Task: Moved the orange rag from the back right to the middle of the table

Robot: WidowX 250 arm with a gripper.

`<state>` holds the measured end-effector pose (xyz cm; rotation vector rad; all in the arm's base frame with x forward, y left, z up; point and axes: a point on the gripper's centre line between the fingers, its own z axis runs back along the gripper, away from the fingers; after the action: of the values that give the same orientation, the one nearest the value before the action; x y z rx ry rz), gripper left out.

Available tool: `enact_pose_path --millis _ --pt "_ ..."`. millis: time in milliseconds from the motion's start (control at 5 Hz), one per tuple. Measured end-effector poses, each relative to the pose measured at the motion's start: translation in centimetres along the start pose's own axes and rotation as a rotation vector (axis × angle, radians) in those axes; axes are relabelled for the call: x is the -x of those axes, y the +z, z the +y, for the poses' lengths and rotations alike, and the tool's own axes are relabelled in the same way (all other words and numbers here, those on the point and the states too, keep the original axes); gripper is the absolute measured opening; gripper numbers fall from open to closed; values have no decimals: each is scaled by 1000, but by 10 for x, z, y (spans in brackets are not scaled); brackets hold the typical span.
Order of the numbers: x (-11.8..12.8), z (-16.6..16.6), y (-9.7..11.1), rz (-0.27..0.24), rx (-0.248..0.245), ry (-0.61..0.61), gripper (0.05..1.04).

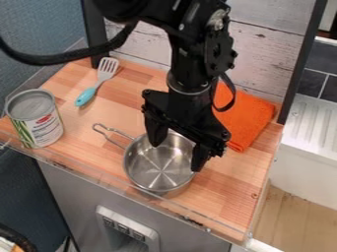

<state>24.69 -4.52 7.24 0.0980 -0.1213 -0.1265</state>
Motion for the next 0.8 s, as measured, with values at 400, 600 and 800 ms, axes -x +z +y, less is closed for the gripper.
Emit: enact_pose_path --millis 400,600,800 --pt "-27 1 -12 4 24 4 1001" --pt "-59 -5 -22 -5 48 -13 1001" --pt "-92 -11 -38 -1 58 -45 1001"
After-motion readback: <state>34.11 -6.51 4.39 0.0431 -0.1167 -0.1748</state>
